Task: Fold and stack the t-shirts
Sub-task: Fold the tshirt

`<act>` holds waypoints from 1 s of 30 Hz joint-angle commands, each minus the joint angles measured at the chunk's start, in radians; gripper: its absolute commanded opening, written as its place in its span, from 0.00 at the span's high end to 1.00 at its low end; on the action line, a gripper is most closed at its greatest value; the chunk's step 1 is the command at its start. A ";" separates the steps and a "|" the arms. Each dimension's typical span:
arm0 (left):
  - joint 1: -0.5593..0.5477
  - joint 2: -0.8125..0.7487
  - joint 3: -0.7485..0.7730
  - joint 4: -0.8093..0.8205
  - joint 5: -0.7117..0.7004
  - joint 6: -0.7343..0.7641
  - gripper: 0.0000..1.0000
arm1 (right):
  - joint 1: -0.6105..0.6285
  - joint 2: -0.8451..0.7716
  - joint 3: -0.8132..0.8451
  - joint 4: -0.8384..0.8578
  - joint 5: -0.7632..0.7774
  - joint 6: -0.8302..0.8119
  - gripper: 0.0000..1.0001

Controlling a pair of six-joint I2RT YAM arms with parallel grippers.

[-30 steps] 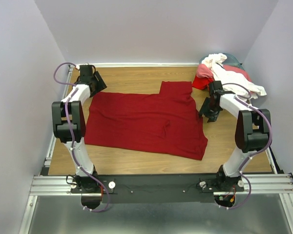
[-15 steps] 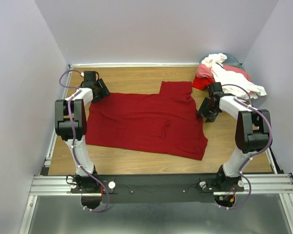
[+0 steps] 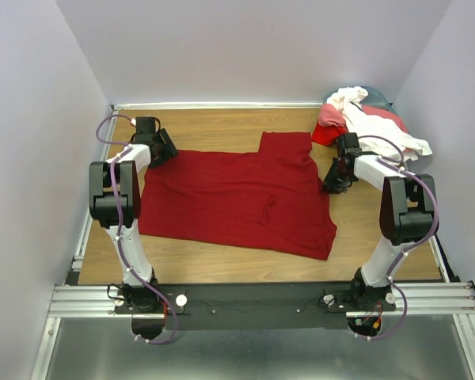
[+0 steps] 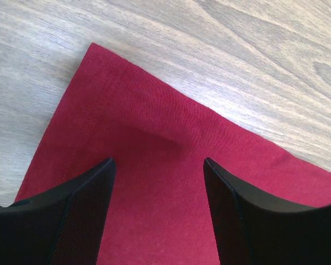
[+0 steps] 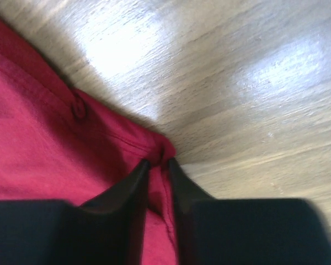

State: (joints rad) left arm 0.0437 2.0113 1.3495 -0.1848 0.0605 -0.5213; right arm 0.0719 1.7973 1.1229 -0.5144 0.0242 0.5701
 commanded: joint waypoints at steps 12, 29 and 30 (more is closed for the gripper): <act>-0.002 0.038 -0.024 -0.022 -0.037 0.003 0.26 | -0.061 -0.062 -0.075 -0.013 0.060 0.016 0.97; -0.002 0.018 0.046 -0.058 -0.051 0.044 0.26 | -0.101 -0.081 0.000 -0.039 0.048 -0.087 0.63; -0.002 0.000 0.056 -0.062 -0.051 0.046 0.26 | -0.101 -0.090 0.005 -0.044 0.033 -0.088 0.51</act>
State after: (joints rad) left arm 0.0433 2.0201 1.3682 -0.1978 0.0441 -0.5049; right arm -0.0200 1.7470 1.0912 -0.5270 0.0410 0.5163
